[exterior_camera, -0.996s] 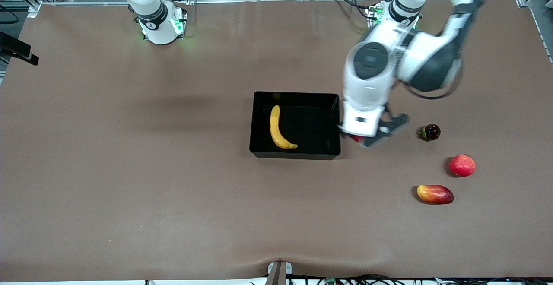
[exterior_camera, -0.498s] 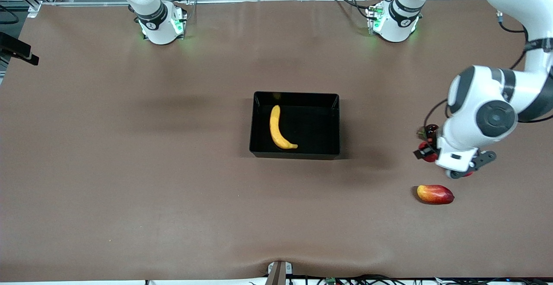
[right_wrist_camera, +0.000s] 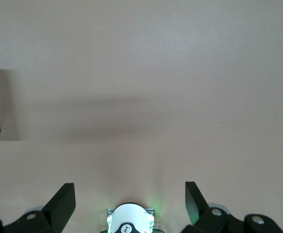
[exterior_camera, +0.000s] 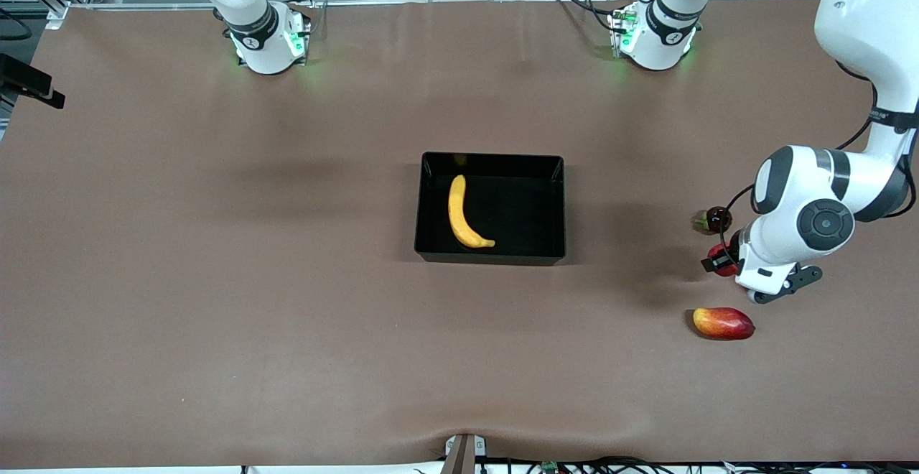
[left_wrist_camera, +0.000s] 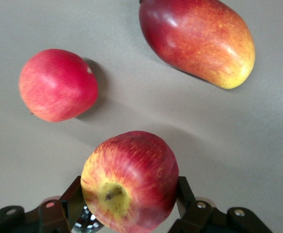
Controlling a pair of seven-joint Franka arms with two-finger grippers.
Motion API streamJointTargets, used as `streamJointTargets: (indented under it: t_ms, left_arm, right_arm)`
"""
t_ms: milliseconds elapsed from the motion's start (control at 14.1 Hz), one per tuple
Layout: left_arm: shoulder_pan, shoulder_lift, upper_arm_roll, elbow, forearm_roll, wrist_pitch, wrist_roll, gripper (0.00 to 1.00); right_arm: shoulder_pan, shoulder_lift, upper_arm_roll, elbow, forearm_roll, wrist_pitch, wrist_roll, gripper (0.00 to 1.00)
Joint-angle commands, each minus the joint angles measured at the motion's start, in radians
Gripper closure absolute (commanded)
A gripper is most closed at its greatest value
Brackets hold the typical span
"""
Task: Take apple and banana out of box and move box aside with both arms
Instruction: 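Carry the apple beside the plum and mango, then open the left gripper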
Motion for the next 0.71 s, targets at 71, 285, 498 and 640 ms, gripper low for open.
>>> streamJointTargets:
  t_ms: [71, 285, 498, 640]
  left_arm:
    - [0.011, 0.055, -0.001, 0.003, 0.058, 0.061, 0.010, 1.00]
    - [0.017, 0.099, 0.003, 0.032, 0.089, 0.069, -0.003, 1.00]
    - [0.022, 0.115, 0.003, 0.046, 0.093, 0.071, 0.001, 0.00]
    - [0.019, 0.080, 0.000, 0.046, 0.093, 0.066, 0.004, 0.00]
  right_arm:
    - [-0.018, -0.001, 0.011, 0.001, 0.016, -0.004, 0.003, 0.00]
    - [-0.018, -0.001, 0.011, 0.001, 0.016, -0.004, 0.003, 0.00]
    - [-0.018, -0.001, 0.011, 0.001, 0.016, -0.004, 0.003, 0.00]
    - [-0.020, -0.001, 0.013, 0.001, 0.016, -0.004, 0.003, 0.00]
